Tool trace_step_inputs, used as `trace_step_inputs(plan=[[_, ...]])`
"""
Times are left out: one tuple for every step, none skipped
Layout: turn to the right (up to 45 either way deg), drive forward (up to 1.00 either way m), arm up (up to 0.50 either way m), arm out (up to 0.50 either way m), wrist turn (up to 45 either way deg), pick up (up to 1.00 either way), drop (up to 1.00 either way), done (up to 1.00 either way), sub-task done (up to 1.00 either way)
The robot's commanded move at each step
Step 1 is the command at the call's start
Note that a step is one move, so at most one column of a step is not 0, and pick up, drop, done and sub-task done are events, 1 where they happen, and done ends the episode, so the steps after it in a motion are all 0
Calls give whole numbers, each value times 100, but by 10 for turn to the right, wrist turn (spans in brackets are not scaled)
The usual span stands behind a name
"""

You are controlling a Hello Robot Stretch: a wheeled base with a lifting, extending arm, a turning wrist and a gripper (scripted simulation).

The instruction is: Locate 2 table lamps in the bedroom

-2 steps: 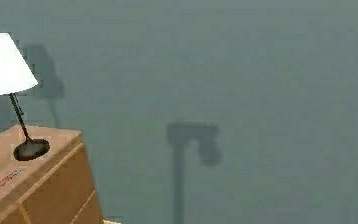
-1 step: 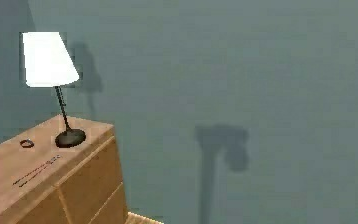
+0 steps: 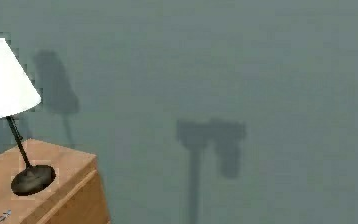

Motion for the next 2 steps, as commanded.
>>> trace_step_inputs(plan=[[-390,0,0,0,0,0,0,0,0],[0,0,0,0,0,0,0,100,0]])
